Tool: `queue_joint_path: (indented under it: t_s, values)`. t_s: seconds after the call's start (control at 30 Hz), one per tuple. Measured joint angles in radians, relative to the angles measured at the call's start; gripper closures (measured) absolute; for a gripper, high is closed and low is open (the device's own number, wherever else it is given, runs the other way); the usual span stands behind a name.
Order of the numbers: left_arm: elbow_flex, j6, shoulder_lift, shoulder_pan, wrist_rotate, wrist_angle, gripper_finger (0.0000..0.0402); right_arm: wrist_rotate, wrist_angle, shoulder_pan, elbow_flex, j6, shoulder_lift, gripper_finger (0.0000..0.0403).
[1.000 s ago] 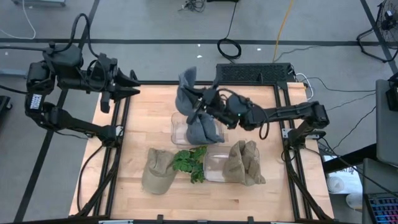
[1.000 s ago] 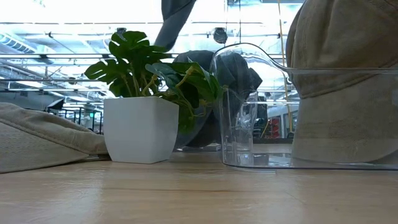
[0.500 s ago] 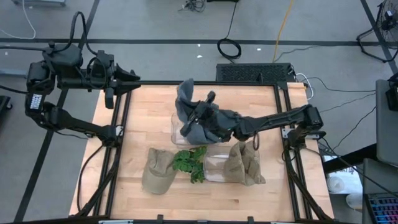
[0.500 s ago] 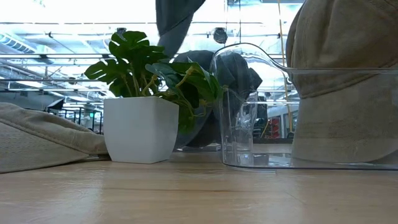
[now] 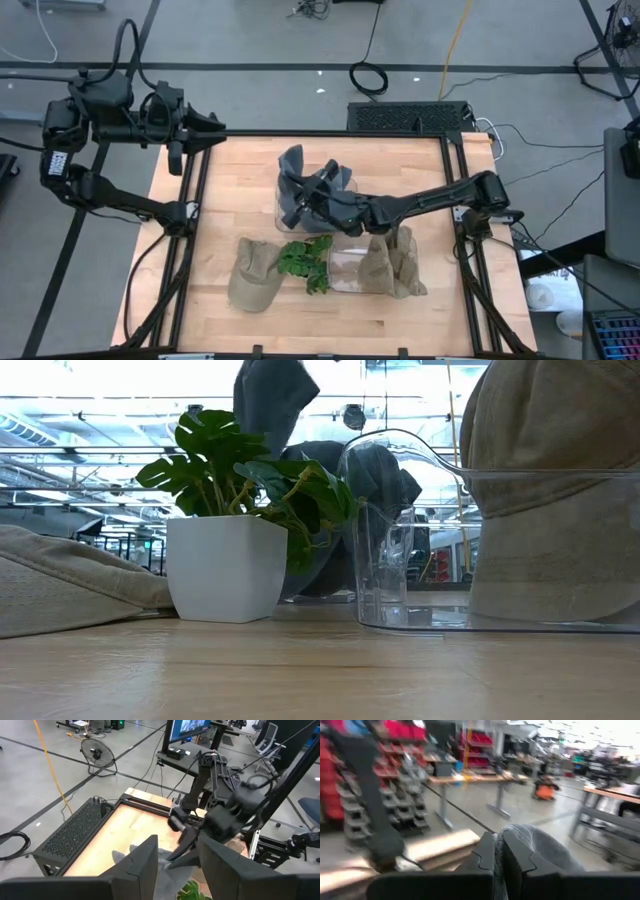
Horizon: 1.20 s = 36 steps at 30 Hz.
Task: Pick & Place hat
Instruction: Put the gray cap into the top transparent bin, then put the brown cap into the bottom transparent bin
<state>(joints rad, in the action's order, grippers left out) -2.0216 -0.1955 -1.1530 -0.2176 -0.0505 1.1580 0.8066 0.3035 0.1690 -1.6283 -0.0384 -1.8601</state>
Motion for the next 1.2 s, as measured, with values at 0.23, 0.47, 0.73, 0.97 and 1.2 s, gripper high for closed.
queue_joint_path:
  t_s: [0.23, 0.47, 0.73, 0.97, 1.2]
  values:
    - [0.000, 0.000, 0.000, 0.000, -0.002, 0.002, 0.0254, 0.030, -0.055, 0.004, 0.002, 0.074, -0.048, 0.0403]
    - [0.000, -0.009, 0.000, 0.000, -0.003, 0.002, 0.0254, 0.004, -0.094, -0.012, 0.003, 0.106, -0.094, 0.0403]
    - [0.000, -0.077, 0.000, 0.000, -0.009, 0.003, 0.0254, 0.002, -0.185, -0.034, 0.004, 0.182, -0.125, 0.0386]
    - [0.000, -0.103, -0.001, 0.000, -0.008, 0.009, 0.0254, -0.076, -0.211, -0.037, 0.005, 0.046, -0.090, 0.0316]
    - [0.000, -0.122, -0.001, 0.000, 0.008, 0.014, 0.0254, -0.072, -0.214, -0.038, 0.003, -0.050, -0.015, 0.0242]
